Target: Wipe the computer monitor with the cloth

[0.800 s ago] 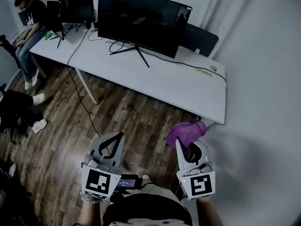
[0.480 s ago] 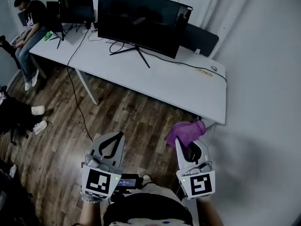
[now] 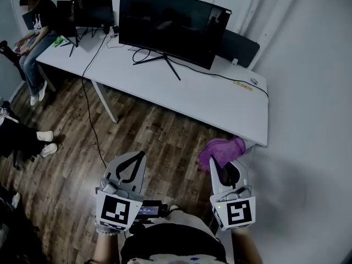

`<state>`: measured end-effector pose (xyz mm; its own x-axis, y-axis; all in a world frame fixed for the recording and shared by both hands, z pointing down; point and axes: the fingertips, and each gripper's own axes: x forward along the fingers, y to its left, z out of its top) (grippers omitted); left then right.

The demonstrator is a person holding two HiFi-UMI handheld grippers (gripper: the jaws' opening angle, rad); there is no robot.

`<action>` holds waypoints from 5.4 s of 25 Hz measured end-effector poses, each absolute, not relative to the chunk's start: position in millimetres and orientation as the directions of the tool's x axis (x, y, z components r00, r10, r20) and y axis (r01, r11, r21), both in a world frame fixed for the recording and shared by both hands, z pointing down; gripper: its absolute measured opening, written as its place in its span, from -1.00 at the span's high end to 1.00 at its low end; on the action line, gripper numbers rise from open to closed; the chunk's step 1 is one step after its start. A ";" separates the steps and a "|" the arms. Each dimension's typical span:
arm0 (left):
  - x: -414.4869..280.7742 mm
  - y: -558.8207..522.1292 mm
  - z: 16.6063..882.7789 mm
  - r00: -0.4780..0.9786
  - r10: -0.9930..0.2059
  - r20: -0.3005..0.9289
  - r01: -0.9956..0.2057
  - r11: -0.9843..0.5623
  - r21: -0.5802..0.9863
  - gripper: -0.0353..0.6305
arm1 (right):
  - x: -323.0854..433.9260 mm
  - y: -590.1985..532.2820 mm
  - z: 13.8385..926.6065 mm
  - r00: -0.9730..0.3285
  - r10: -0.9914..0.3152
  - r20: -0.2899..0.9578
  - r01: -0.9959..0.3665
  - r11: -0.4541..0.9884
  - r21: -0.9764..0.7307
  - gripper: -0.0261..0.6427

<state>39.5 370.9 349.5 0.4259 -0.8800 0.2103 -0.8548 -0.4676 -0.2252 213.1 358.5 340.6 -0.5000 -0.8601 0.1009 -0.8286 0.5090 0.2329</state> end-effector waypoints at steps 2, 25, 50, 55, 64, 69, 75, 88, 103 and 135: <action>32.1 372.3 350.0 0.425 -0.880 0.210 -0.856 -0.467 -0.224 0.88 | 208.3 359.3 340.3 -0.494 -0.864 0.099 -0.831 0.503 0.237 0.71; 18.7 301.2 356.7 0.416 -0.891 0.180 -0.859 -0.450 -0.246 0.88 | 200.7 286.1 350.8 -0.495 -0.865 0.087 -0.823 0.499 0.272 0.71; 73.5 61.4 341.1 0.324 -0.929 0.178 -0.900 -0.361 -0.244 0.88 | 273.8 12.3 330.5 -0.532 -0.845 0.058 -0.802 0.524 0.286 0.71; 85.7 34.0 334.5 0.329 -0.930 0.161 -0.897 -0.362 -0.256 0.88 | 290.8 -21.9 312.7 -0.516 -0.856 0.019 -0.804 0.492 0.334 0.71; 105.1 10.7 332.8 0.344 -0.926 0.157 -0.890 -0.375 -0.258 0.88 | 322.6 -60.1 294.2 -0.458 -0.889 -0.026 -0.830 0.417 0.371 0.71; 111.0 7.1 331.4 0.345 -0.925 0.156 -0.887 -0.376 -0.268 0.88 | 333.5 -82.2 267.1 -0.434 -0.897 -0.079 -0.837 0.370 0.403 0.71; 110.2 2.7 330.6 0.332 -0.930 0.158 -0.887 -0.365 -0.283 0.88 | 339.9 -111.7 237.9 -0.411 -0.900 -0.148 -0.846 0.316 0.429 0.71; 91.3 -19.3 327.9 0.329 -0.933 0.149 -0.887 -0.359 -0.292 0.88 | 333.6 -185.9 193.1 -0.331 -0.922 -0.201 -0.847 0.196 0.494 0.71; 62.9 -49.0 330.8 0.367 -0.917 0.157 -0.870 -0.398 -0.290 0.88 | 306.5 -239.7 180.9 -0.295 -0.939 -0.176 -0.833 0.162 0.528 0.71; 49.7 -77.7 352.1 0.404 -0.895 0.191 -0.863 -0.442 -0.245 0.88 | 292.8 -231.4 263.0 -0.282 -0.959 -0.012 -0.831 0.238 0.503 0.71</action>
